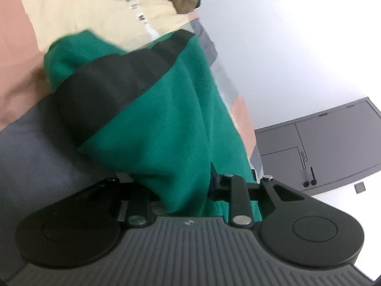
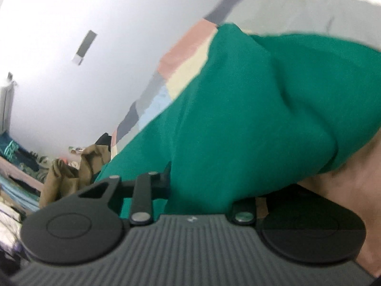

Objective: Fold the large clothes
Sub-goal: 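Grasp the folded hoodie edge with both grippers and roll it over, then lower the turned hoodie onto the bed and open both grippers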

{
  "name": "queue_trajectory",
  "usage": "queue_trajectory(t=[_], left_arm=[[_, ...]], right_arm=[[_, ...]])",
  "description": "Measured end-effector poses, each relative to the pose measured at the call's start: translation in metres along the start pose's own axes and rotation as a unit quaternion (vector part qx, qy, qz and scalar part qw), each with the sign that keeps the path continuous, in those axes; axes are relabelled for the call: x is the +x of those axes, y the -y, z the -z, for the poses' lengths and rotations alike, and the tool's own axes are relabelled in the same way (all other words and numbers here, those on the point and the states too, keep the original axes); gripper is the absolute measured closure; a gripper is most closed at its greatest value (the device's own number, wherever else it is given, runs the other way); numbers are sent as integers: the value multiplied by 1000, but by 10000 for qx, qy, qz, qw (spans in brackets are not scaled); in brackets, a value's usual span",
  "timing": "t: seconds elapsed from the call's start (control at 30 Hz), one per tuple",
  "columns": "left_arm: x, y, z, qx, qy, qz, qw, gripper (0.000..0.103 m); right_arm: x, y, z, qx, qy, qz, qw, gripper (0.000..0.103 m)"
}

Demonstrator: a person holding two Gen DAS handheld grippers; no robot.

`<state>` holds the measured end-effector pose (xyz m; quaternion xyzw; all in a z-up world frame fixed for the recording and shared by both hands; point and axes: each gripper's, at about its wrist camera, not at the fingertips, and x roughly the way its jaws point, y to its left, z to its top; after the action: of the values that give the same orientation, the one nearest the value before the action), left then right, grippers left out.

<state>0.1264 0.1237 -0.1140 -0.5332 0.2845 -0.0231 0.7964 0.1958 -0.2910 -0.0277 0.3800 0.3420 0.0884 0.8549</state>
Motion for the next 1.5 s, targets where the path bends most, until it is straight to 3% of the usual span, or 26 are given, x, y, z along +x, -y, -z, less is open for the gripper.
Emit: queue_trajectory(t=[0.27, 0.53, 0.67, 0.77, 0.83, 0.9, 1.0, 1.23, 1.5], left_arm=[[-51, 27, 9, 470, -21, 31, 9989, 72], [-125, 45, 29, 780, -100, 97, 9969, 72], [-151, 32, 42, 803, -274, -56, 9964, 71], [-150, 28, 45, 805, -356, -158, 9960, 66], [-147, 28, 44, 765, -440, -202, 9959, 57], [-144, 29, 41, 723, -533, -162, 9958, 42], [-149, 36, 42, 833, -582, -100, 9948, 40], [-139, 70, 23, 1481, -459, 198, 9877, 39], [-93, 108, -11, 2119, -299, 422, 9759, 39]], right_arm=[[-53, -3, 5, -211, 55, -205, 9996, 68], [-138, -1, 26, -53, -127, -719, 9973, 68], [-162, 2, 38, -72, -213, -605, 9979, 68], [-161, 6, 39, 67, -310, -521, 9981, 66], [-158, 9, 37, 266, -394, -489, 9977, 64], [-161, 10, 34, 370, -436, -529, 9970, 59], [-165, 6, 31, 409, -474, -623, 9961, 54], [-158, -17, 9, -158, -304, -527, 9980, 54], [-106, -36, -32, -892, -114, -343, 9954, 54]])
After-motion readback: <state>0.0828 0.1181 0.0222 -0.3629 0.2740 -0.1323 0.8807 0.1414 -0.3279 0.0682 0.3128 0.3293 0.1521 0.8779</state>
